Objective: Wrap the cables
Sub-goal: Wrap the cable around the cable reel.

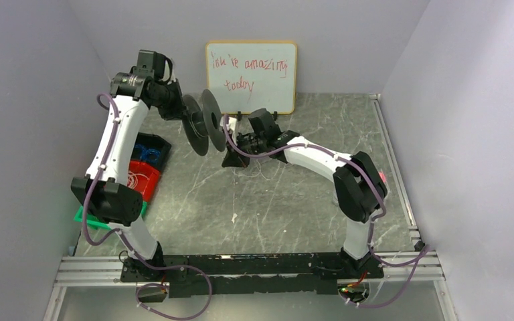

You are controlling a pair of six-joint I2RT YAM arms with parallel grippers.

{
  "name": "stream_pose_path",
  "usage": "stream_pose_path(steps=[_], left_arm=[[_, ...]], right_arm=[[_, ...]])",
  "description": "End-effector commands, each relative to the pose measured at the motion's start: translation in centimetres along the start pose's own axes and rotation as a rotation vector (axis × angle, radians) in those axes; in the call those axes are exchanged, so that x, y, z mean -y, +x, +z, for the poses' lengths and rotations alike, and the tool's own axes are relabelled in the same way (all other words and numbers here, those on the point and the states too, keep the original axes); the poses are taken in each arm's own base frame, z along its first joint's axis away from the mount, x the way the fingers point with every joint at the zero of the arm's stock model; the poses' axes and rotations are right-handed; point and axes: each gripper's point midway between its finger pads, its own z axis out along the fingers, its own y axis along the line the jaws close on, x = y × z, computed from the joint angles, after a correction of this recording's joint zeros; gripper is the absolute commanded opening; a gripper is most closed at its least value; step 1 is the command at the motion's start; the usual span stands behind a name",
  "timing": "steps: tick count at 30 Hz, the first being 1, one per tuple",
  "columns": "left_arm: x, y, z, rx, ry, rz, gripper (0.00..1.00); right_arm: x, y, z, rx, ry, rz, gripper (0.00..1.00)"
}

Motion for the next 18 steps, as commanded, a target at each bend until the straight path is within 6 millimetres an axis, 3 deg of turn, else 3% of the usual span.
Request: stream_pose_path(steps=[1,11,18], left_arm=[[4.0,-10.2,-9.1,0.495,0.198,-0.008,0.02],[4.4,-10.8,-10.4,0.52,0.215,-0.006,0.02],[3.8,-10.8,-10.8,0.526,0.216,-0.008,0.02]], right_arm=[[-4.7,8.5,0.0,-0.257,-0.155,0.267,0.07],[-5.2,9.5,0.4,-0.275,-0.201,0.289,0.05],[-5.1,9.0,-0.1,-0.264,-0.208,0.272,0.0]])
